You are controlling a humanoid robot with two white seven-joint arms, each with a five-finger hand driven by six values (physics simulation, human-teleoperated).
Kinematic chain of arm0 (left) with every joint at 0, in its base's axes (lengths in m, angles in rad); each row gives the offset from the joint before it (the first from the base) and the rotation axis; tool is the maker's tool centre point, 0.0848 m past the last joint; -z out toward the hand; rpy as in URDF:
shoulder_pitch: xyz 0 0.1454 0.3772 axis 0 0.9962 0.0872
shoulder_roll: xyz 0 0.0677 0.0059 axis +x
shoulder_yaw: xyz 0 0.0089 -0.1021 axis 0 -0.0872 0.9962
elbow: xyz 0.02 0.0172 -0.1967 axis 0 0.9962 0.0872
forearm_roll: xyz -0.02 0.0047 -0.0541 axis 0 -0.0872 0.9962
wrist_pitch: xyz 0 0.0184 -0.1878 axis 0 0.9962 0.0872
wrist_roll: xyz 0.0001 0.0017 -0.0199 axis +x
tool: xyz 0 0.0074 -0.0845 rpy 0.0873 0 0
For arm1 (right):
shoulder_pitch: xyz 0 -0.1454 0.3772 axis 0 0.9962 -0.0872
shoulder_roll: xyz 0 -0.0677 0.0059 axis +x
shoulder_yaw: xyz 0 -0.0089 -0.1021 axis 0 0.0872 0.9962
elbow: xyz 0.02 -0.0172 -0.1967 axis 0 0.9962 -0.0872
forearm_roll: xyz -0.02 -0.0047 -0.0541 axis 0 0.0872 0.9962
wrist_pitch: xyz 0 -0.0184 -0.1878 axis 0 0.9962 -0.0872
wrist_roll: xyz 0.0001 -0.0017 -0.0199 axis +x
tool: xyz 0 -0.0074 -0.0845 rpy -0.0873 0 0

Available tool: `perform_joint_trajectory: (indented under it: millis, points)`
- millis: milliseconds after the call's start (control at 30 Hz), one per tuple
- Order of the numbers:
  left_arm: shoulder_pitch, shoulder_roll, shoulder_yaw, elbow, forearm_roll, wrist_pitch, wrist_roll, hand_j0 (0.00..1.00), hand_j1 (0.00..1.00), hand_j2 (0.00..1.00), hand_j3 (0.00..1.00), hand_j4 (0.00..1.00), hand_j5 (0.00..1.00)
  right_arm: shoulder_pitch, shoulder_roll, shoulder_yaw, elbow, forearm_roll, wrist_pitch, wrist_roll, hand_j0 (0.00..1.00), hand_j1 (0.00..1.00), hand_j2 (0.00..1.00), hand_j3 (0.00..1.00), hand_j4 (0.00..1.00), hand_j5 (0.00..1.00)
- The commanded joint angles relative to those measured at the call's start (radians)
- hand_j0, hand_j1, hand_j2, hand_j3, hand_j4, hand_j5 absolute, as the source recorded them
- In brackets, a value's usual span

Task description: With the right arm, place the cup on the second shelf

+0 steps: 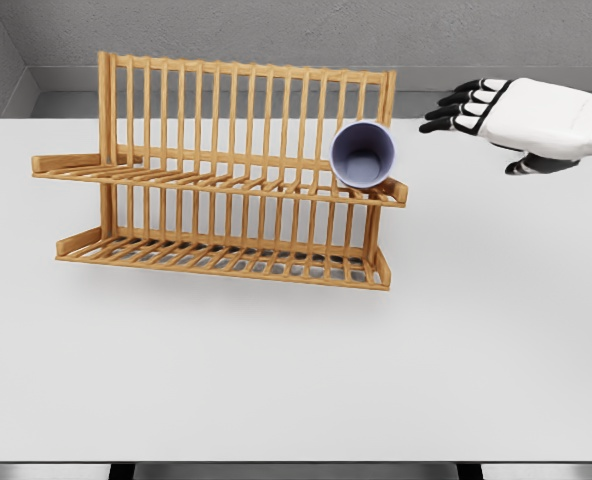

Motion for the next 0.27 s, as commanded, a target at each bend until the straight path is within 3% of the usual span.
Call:
perform_joint_trajectory:
  millis: [0,167,233]
  points:
    - [0.000,0.000,0.000,0.000,0.000,0.000,0.000,1.00,1.00,1.00,1.00,1.00,1.00,0.011,-0.023,-0.080,0.061,-0.001,0.000,-0.001,1.00,1.00,1.00,1.00,1.00,1.00]
    - [0.000,0.000,0.000,0.000,0.000,0.000,0.000,1.00,1.00,1.00,1.00,1.00,1.00,0.161,0.060,-0.158,0.089,0.003,0.001,-0.001,1.00,1.00,1.00,1.00,1.00,1.00]
    - [0.000,0.000,0.000,0.000,0.000,0.000,0.000,1.00,1.00,1.00,1.00,1.00,1.00,0.181,0.063,-0.161,0.090,0.005,0.001,-0.001,1.00,1.00,1.00,1.00,1.00,1.00]
